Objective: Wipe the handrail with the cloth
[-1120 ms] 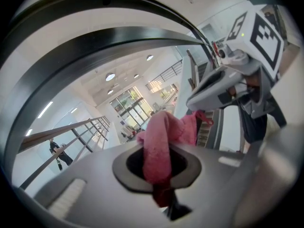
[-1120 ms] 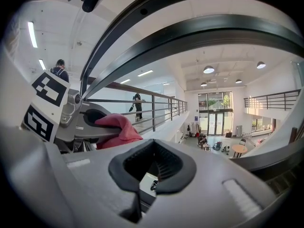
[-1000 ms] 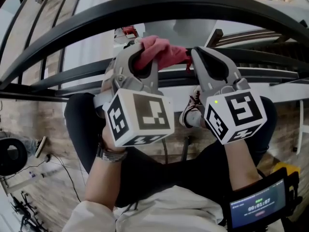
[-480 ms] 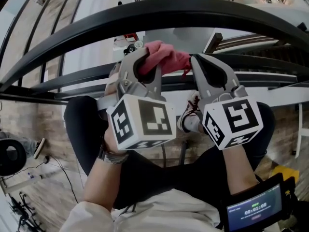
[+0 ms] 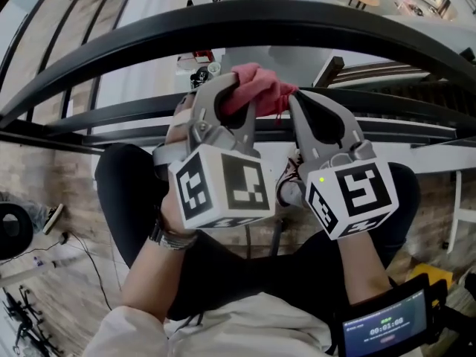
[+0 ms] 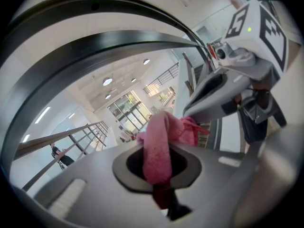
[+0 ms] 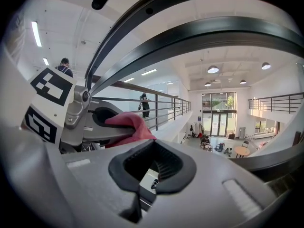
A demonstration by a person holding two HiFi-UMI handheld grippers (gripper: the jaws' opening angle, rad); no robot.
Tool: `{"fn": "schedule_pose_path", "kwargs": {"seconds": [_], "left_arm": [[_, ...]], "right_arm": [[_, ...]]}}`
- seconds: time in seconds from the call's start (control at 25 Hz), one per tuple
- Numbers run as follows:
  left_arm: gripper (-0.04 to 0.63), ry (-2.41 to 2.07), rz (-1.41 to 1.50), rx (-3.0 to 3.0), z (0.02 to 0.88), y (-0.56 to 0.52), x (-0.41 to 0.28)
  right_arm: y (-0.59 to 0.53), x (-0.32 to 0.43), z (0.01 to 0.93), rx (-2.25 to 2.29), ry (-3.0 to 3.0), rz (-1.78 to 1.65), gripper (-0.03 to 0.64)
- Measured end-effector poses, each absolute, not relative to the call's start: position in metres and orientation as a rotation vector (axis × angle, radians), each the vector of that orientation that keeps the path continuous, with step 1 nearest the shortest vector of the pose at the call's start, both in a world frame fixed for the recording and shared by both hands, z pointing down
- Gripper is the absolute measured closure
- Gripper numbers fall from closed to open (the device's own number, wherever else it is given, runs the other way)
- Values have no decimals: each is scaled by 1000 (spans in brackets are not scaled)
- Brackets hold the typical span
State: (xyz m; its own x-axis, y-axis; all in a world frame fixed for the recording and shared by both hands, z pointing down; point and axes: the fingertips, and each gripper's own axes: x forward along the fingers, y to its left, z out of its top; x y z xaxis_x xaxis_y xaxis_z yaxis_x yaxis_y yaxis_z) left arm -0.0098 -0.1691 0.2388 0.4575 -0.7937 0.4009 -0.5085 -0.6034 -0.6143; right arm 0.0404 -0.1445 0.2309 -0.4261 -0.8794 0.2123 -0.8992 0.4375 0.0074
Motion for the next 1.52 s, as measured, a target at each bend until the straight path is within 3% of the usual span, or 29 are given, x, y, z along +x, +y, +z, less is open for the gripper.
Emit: {"fn": "schedule_pose_path", "kwargs": {"seconds": [0.68,1.52], "left_arm": [[571,1058,-912,-2330,235,-166,2],[571,1104,-906,-2315,234,-168,-39]], "right_arm": [[-145,38,223,1528,-2552,198,615],[-146,7,228,1460,-2587,274,615]]}}
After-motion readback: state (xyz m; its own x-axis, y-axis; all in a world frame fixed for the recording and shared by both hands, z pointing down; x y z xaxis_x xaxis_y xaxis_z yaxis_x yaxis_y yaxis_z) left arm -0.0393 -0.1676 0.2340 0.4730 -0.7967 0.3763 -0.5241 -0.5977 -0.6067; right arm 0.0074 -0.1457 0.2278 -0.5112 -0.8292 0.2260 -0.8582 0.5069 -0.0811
